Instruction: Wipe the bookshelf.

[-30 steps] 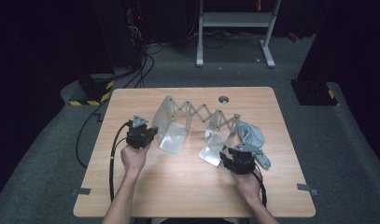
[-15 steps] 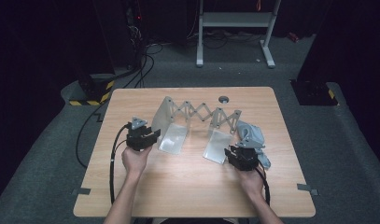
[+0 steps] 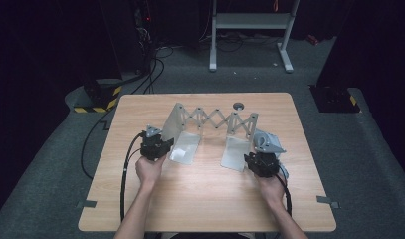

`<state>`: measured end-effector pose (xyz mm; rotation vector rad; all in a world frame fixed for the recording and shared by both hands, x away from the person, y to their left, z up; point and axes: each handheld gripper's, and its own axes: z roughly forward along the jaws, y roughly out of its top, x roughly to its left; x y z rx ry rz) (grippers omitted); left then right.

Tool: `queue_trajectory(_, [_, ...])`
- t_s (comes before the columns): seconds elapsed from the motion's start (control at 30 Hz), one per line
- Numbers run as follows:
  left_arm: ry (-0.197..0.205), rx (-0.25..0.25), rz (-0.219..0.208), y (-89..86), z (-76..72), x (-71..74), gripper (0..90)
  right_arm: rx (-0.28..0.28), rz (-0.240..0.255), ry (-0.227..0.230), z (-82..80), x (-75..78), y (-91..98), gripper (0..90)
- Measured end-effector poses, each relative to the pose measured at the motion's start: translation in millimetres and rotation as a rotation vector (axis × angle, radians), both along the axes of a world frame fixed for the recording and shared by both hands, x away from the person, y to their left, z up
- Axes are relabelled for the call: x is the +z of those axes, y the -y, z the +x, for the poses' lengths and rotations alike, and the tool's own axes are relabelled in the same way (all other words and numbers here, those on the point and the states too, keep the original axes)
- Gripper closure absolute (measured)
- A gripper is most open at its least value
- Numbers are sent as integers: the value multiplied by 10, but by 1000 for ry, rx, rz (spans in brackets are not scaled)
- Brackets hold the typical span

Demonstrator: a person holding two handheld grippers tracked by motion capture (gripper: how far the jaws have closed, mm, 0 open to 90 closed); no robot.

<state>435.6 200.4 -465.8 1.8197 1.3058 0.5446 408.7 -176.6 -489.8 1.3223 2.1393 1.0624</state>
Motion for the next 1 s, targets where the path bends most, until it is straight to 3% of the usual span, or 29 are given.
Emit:
queue_trajectory(0.17, [0,-1,12,1,-12,7,820,-12,-1,-5,54,5,11,756])
queue_trajectory(0.6, [0,8,54,31,-71,33,816,-21,-17,-34,222,41,16,792])
queue_trajectory(1.0, [-18,29,12,-10,-24,41,808,-47,-3,-58,450,63,101,830])
